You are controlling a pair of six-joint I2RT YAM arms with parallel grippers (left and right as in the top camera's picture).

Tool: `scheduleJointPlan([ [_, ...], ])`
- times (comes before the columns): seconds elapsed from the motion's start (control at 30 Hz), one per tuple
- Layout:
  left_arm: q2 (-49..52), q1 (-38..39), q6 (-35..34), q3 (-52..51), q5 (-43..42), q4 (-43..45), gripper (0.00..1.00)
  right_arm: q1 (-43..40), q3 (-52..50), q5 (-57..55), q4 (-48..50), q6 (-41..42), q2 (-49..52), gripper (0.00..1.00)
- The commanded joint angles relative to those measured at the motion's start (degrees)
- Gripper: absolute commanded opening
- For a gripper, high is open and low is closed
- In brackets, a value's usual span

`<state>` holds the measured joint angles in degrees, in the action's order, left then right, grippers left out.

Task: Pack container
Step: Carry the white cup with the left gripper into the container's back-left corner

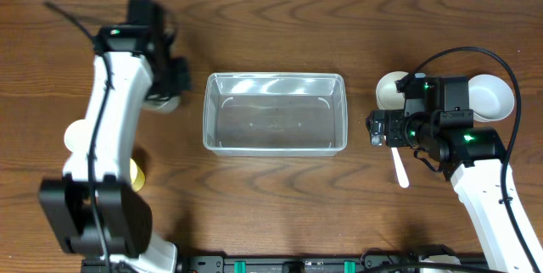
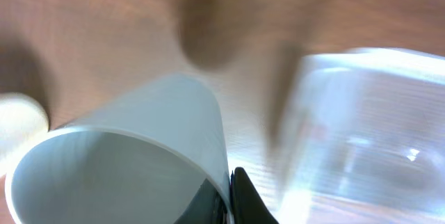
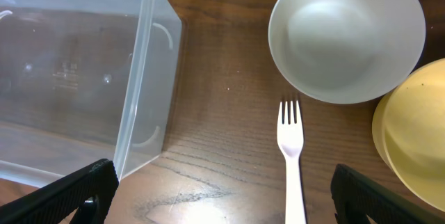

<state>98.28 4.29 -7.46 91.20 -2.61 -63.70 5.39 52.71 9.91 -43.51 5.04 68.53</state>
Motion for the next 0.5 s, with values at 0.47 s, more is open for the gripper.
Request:
scheduleJointPlan([
  [0.47, 3.9, 21.6, -0.7, 1.9, 0.1, -2.3, 0.06, 0.2, 1.0, 0.6, -1.1, 0.7, 0.0, 0.99],
])
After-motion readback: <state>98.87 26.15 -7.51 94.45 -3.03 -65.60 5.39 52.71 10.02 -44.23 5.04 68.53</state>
